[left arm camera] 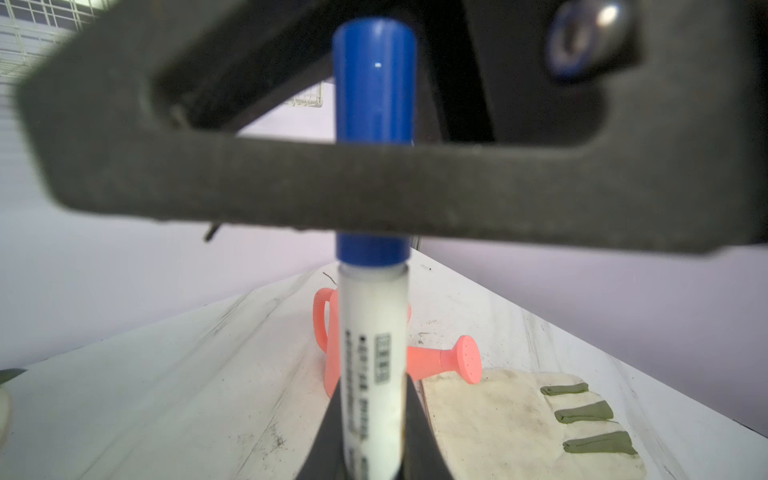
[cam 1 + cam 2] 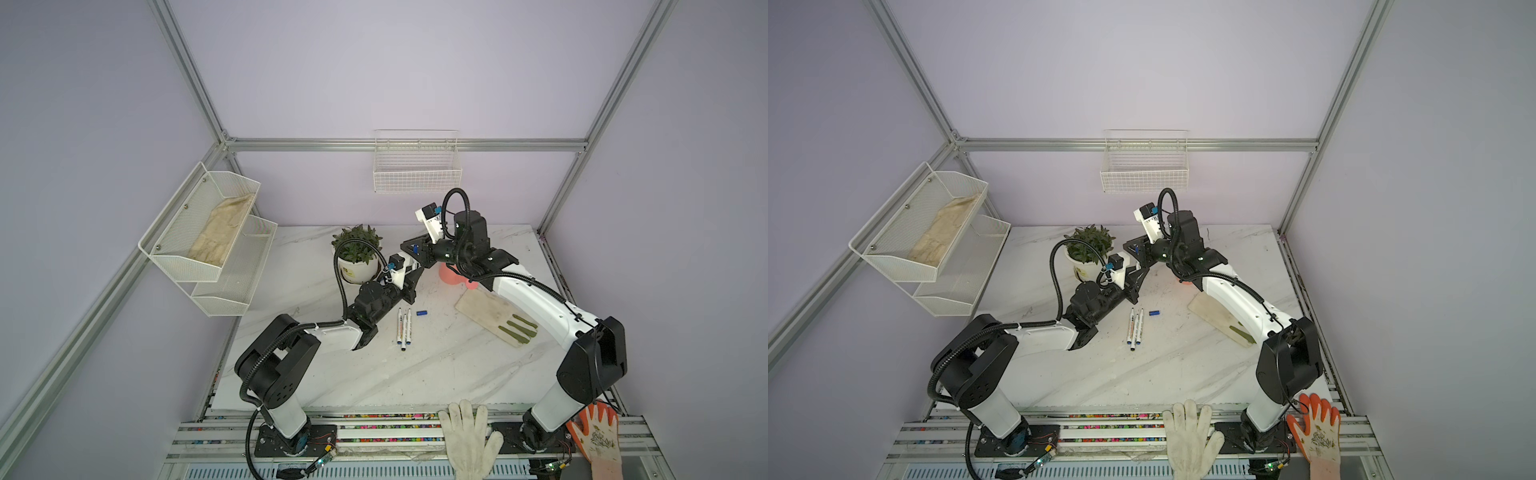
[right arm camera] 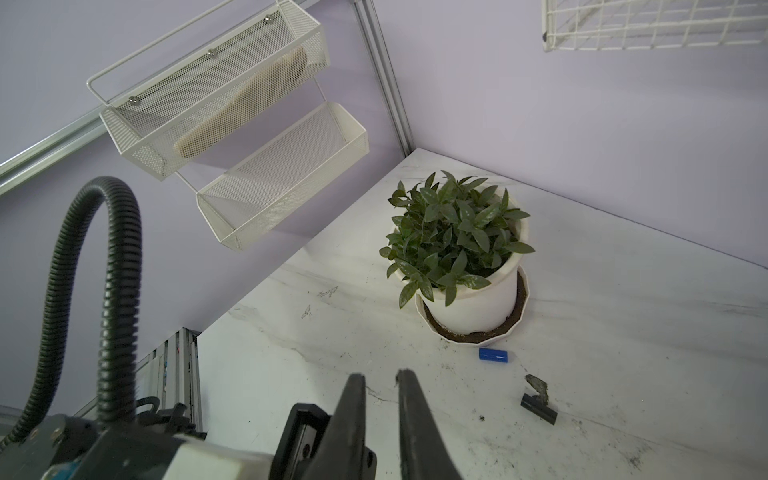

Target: Insert the pens into the pen caps

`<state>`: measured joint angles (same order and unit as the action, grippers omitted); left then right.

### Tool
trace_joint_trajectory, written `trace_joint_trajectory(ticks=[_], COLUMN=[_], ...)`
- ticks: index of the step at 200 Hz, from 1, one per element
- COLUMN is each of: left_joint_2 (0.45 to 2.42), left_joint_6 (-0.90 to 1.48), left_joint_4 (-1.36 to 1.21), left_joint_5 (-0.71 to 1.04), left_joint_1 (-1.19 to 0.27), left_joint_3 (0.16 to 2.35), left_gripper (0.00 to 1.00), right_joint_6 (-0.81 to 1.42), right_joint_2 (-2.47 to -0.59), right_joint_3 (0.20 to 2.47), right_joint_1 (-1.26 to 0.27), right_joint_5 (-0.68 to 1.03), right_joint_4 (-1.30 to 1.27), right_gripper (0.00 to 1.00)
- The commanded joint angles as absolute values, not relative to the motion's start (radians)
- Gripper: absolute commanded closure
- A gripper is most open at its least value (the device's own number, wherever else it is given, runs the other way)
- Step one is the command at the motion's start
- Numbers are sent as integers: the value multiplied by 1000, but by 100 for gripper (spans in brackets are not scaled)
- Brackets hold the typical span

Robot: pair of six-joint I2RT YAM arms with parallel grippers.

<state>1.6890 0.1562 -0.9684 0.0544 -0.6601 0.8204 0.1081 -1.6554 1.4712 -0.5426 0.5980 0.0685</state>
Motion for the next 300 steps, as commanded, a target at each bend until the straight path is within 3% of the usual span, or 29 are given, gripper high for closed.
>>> trace_joint_trajectory(ticks=[1,55,111,134,183,300], left_joint_2=[1615,1631,1545,1541,1564,1715], left_joint_6=[131,93,434,436,356,364], left_joint_4=[-1155,-1289,-1267,-1241,-1186,-1226], left_joint_5=[-75,-249,10,65,-146,-228], left_joint_1=[-637,-549,-502,-498,-484,-385], left_joint_3=[994,1256,1213,1189,1183,1541], left_gripper=[100,100,100,100,100,100], right_joint_6=[165,174,295,300,161,99], right_joint_2=[-1702,-1757,-1767,-1767,-1791,-1866], right_joint_3=[1390,1298,1262,1261,1268,1251], right_joint_1=[-558,-538,-353,-364,-486,-529], right_joint_5=[670,622,837,883,817,820], right_joint_4=[210,313,202,210,388,446], right_gripper=[100,100,100,100,100,100])
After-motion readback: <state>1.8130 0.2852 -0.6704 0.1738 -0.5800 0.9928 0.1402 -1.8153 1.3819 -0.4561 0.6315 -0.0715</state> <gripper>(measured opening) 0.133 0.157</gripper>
